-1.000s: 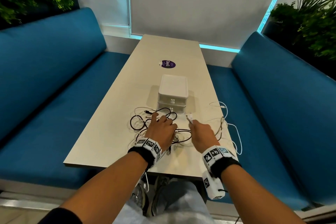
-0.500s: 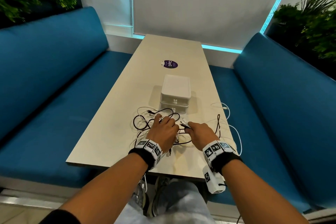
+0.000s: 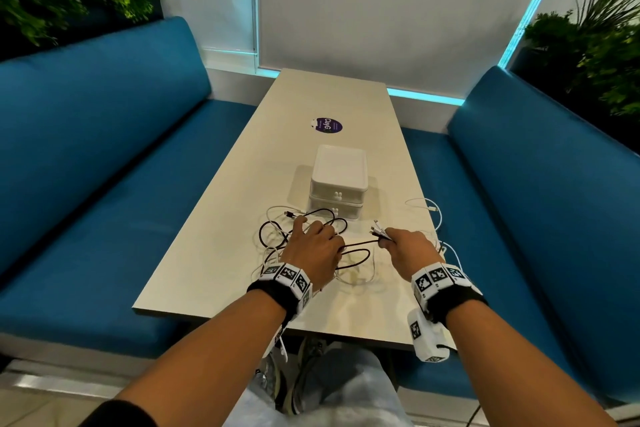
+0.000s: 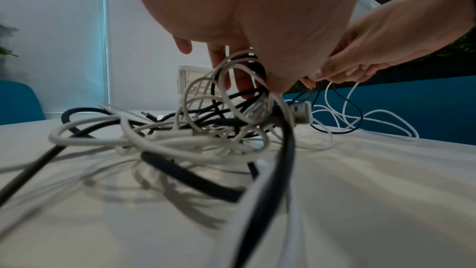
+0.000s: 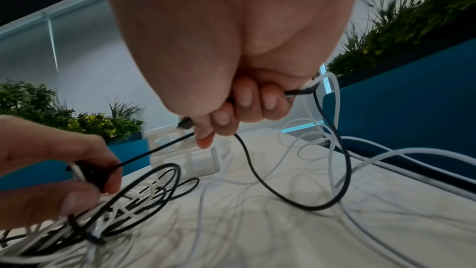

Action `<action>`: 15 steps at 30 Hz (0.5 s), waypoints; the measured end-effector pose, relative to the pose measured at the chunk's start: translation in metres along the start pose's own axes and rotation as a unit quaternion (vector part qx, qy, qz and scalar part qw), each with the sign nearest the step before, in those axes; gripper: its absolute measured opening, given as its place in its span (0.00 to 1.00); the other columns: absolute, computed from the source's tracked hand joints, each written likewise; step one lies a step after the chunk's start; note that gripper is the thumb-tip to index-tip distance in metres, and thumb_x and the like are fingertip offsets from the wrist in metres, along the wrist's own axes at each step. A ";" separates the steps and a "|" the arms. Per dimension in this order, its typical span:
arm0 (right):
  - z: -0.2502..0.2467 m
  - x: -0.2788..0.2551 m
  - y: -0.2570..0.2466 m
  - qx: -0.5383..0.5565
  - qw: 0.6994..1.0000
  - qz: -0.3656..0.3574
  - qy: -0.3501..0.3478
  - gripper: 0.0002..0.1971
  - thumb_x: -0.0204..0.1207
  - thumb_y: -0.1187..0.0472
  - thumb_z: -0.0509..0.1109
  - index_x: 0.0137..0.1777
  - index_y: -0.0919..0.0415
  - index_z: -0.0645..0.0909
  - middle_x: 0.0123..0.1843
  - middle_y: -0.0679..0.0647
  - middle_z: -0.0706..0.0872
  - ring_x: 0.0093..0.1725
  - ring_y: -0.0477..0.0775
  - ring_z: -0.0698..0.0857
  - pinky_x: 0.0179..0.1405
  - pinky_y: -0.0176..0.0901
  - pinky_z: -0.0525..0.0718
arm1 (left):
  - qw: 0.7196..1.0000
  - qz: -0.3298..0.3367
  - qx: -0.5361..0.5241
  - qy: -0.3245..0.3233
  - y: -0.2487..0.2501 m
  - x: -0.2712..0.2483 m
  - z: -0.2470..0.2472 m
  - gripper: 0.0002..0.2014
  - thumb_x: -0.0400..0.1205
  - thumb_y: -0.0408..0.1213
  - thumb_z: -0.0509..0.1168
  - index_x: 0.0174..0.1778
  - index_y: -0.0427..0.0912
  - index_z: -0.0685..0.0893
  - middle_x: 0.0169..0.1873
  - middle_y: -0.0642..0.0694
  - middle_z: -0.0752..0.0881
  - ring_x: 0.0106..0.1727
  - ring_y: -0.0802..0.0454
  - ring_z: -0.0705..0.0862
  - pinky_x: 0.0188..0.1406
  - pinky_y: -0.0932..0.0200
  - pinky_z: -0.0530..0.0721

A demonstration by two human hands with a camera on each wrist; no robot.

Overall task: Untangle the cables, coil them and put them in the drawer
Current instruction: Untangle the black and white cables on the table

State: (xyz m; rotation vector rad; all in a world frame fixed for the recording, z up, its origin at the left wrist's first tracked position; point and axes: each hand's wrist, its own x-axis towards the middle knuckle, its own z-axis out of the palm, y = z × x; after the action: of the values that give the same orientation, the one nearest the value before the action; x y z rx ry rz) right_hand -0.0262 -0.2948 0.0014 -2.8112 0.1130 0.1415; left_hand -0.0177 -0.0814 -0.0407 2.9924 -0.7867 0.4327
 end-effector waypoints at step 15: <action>0.003 0.000 0.008 0.065 0.997 0.014 0.049 0.11 0.86 0.53 0.59 0.52 0.60 0.77 0.46 0.66 0.85 0.44 0.67 0.80 0.40 0.50 0.76 | 0.995 -0.067 -0.069 0.034 0.001 -0.008 -0.002 0.23 0.74 0.57 0.67 0.55 0.44 0.74 0.59 0.45 0.73 0.59 0.43 0.70 0.61 0.47 0.69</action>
State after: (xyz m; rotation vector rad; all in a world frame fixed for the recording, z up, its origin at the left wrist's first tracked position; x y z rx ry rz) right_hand -0.0275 -0.3015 -0.0037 -2.6878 0.1765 0.0030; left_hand -0.0258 -0.0778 -0.0410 2.8622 -0.5800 0.4518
